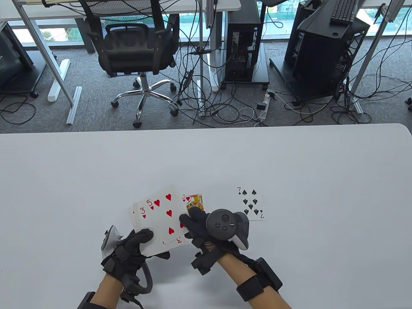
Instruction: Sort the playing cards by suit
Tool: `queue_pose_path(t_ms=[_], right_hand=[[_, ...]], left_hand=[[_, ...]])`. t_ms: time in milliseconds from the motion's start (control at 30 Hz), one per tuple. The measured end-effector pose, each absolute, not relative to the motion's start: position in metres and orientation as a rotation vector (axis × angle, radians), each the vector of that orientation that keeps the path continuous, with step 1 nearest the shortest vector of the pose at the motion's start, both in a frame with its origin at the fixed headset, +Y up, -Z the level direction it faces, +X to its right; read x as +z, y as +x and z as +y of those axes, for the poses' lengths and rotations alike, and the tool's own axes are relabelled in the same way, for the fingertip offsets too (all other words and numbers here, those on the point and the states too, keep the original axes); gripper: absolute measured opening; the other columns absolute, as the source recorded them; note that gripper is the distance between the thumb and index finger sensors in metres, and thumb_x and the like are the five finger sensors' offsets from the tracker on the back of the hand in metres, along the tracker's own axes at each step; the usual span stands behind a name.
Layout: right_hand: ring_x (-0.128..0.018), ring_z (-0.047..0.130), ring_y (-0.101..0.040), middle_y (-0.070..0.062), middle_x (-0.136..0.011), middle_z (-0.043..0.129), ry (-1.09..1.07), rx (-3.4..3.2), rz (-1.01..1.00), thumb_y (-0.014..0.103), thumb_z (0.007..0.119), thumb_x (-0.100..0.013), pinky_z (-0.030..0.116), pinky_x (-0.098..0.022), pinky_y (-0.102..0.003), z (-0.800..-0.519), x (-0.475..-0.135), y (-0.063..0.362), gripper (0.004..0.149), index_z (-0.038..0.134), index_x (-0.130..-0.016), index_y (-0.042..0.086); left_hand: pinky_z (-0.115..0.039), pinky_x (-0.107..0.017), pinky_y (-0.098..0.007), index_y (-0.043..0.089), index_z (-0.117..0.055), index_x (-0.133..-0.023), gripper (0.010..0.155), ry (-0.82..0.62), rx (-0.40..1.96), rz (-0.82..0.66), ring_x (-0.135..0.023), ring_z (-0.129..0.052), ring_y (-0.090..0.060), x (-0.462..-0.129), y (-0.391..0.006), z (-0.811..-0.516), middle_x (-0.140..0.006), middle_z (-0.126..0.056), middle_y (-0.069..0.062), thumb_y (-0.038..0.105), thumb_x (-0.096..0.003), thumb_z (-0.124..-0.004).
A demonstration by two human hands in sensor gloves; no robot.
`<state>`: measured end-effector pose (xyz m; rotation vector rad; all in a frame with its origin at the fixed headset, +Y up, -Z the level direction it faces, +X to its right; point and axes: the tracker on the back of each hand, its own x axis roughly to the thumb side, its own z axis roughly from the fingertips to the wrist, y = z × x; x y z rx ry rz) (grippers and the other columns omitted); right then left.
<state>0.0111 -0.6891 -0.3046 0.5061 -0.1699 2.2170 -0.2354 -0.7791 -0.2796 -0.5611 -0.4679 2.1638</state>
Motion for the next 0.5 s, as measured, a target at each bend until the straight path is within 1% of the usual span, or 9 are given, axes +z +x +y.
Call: queue_pose_path(t_ms=[133, 300, 367, 500], right_hand=[[-0.028, 0.101, -0.023, -0.004, -0.036, 0.095, 0.419, 2.141, -0.182, 0.024, 0.069, -0.054, 0.089, -0.023, -0.041, -0.683, -0.304, 0.041, 0.039, 0.078, -0.070, -0.011], [-0.027, 0.101, -0.022, -0.003, -0.034, 0.095, 0.329, 2.130, -0.216, 0.023, 0.069, -0.054, 0.089, -0.022, -0.040, -0.683, -0.305, 0.065, 0.039, 0.078, -0.071, -0.011], [-0.027, 0.101, -0.021, -0.003, -0.034, 0.095, 0.288, 2.149, -0.202, 0.023, 0.069, -0.054, 0.089, -0.022, -0.040, -0.689, -0.309, 0.068, 0.039, 0.078, -0.071, -0.011], [-0.026, 0.101, -0.021, -0.002, -0.034, 0.095, 0.186, 2.206, -0.112, 0.024, 0.068, -0.054, 0.089, -0.022, -0.040, -0.713, -0.329, 0.061, 0.040, 0.078, -0.071, -0.011]], left_hand=[[-0.086, -0.049, -0.047, 0.024, -0.037, -0.111, 0.063, -0.545, 2.187, -0.470, -0.091, -0.076, -0.047, -0.279, -0.236, -0.777, -0.113, -0.056, -0.008, 0.040, -0.0612, -0.072], [-0.086, -0.049, -0.047, 0.024, -0.037, -0.111, 0.063, -0.536, 2.196, -0.454, -0.091, -0.076, -0.046, -0.279, -0.236, -0.778, -0.113, -0.055, -0.008, 0.040, -0.0615, -0.071], [-0.086, -0.049, -0.047, 0.024, -0.037, -0.111, 0.063, -0.535, 2.201, -0.447, -0.091, -0.076, -0.046, -0.279, -0.236, -0.777, -0.113, -0.055, -0.008, 0.040, -0.0615, -0.071], [-0.086, -0.050, -0.047, 0.024, -0.036, -0.111, 0.063, -0.536, 2.200, -0.437, -0.091, -0.075, -0.046, -0.278, -0.237, -0.777, -0.114, -0.054, -0.008, 0.040, -0.0618, -0.071]])
